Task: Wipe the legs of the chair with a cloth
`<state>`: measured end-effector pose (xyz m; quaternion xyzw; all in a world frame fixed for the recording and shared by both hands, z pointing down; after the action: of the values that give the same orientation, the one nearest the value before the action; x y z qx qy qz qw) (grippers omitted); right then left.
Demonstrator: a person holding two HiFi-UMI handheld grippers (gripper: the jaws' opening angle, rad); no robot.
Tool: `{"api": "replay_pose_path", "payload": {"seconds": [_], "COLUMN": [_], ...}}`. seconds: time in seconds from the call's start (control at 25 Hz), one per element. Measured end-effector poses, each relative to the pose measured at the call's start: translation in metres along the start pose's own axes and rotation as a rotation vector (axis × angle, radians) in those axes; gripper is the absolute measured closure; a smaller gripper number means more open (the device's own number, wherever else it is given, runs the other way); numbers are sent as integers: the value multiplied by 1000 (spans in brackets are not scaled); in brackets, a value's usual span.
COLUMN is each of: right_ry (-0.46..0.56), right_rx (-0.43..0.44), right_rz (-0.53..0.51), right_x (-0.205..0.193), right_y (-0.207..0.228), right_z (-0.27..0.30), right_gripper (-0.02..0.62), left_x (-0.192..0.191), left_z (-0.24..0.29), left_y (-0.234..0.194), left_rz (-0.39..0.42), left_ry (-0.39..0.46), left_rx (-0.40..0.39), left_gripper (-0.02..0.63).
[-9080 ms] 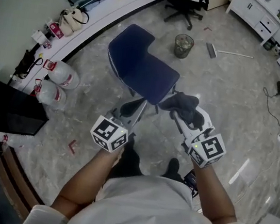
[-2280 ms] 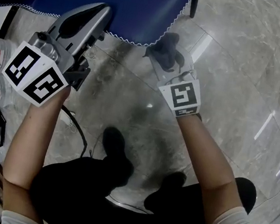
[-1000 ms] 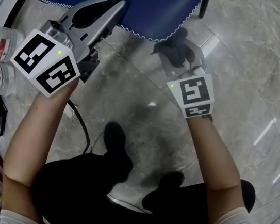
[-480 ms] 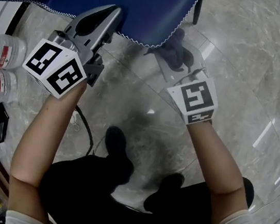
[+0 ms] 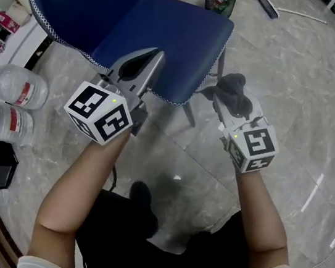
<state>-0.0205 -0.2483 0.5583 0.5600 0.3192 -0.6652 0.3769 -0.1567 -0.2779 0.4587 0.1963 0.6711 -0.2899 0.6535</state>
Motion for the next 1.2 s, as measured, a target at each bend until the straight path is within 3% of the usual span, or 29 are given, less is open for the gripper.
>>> {"api": "replay_pose_path", "payload": {"seconds": [0.24, 0.44, 0.8, 1.2], "right_ry": [75, 139, 136, 141], "right_rx": [22, 39, 17, 21], "right_rz": [17, -5, -33, -69], "right_x": [43, 60, 63, 60], "right_y": [1, 0, 6, 4], "right_z": [-12, -7, -14, -11], "right_gripper": [482, 486, 486, 486], "left_x": [-10, -8, -33, -34], "left_z": [-12, 8, 20, 19], "left_y": [33, 40, 55, 50], "left_rz": [-116, 42, 22, 33], "left_ry": [68, 82, 12, 2], "left_rx": [153, 97, 54, 61], "left_gripper": [601, 601, 601, 601]}}
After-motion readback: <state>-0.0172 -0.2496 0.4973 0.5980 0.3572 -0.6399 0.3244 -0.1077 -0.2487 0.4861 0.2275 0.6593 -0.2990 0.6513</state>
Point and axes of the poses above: the fingertips, and each gripper's own axes: z forward along the fingers, y to its right, x out of its top, the point moved 1 cm from there along -z, backward along the fingers, and after that the axes turned 5 degrees about -x, right-handed, at the moved point
